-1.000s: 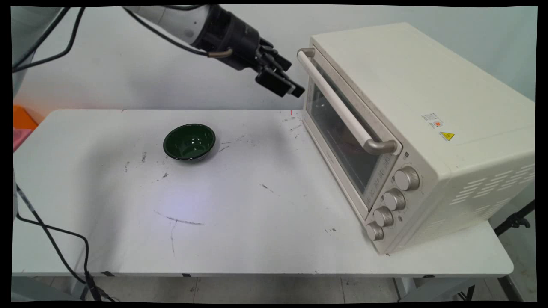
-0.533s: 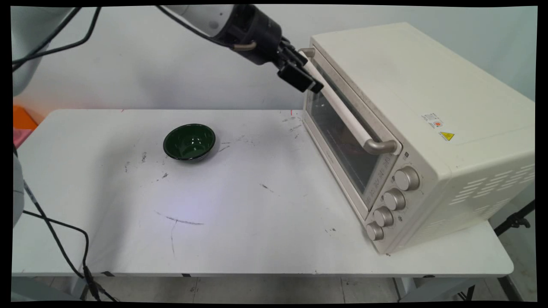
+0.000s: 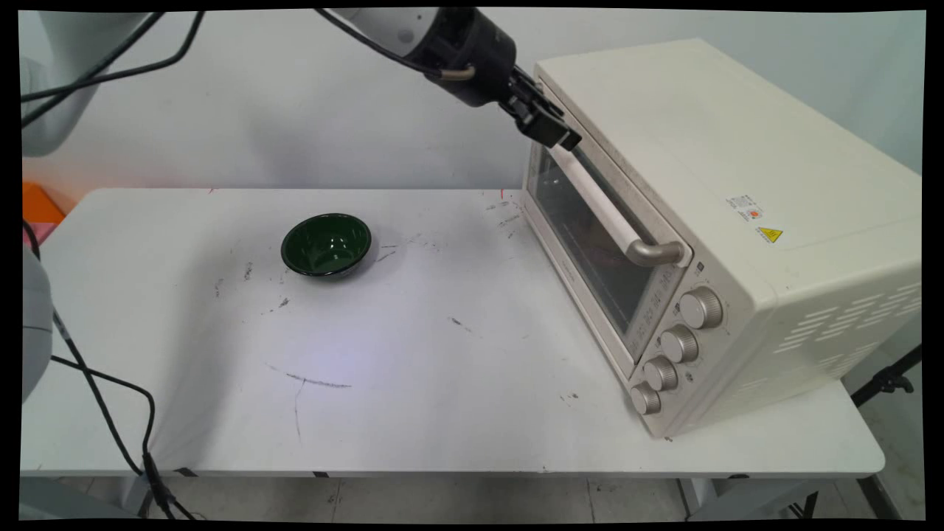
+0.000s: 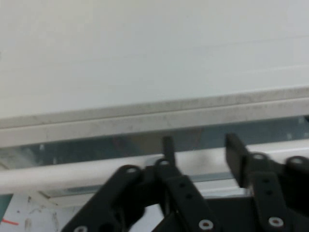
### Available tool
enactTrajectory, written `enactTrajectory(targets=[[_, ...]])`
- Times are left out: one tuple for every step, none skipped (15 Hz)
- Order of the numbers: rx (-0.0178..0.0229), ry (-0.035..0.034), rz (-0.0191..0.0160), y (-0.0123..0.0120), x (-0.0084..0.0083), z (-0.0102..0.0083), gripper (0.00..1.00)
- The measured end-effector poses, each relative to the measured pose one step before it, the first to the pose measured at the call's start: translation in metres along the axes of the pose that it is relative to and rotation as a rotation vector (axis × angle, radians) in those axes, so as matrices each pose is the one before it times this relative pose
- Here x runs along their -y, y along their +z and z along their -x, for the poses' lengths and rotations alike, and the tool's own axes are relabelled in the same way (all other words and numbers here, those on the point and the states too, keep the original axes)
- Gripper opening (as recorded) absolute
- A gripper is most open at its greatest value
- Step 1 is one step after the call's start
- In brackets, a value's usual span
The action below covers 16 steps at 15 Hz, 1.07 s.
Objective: Open the oven
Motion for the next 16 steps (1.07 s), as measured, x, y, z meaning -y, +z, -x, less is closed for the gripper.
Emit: enactTrajectory(targets=[[0.00259,0.00134,-0.00316,0.00295,-0.00005,-0.00191,0.00],[0.00216,0.00107,-0.00232,0.00203,0.00006,-0.00103,0.00],[0.00345,0.00185,-0.00468,0.00299,0.00020,-0.00129,0.00],[0.00470,0.00320,-0.00655,0.00411,0.00029,-0.00164,0.00],[0.00390,0.00150,-0.00470,0.00303,0.00018,-0.00086,0.00],[0.00305,0.00087,-0.00291,0.00216,-0.00008,-0.00035,0.00],[0.00444,0.00091,-0.00393,0.00341,-0.00008,-0.00050,0.00],[0.00419,0.00094,-0.00383,0.00321,-0.00010,-0.00046,0.00],[0.00437,0.00017,-0.00425,0.00379,-0.00015,-0.00059,0.00],[0.00384,-0.00050,-0.00428,0.00372,-0.00014,-0.00057,0.00],[0.00321,-0.00025,-0.00380,0.00316,-0.00020,-0.00038,0.00],[0.00333,-0.00033,-0.00432,0.00361,-0.00021,-0.00048,0.00],[0.00347,-0.00066,-0.00415,0.00342,-0.00028,-0.00024,0.00],[0.00291,-0.00075,-0.00342,0.00273,-0.00028,-0.00007,0.00],[0.00350,-0.00130,-0.00364,0.00319,-0.00027,0.00009,0.00],[0.00349,-0.00062,-0.00341,0.00296,-0.00040,0.00015,0.00]])
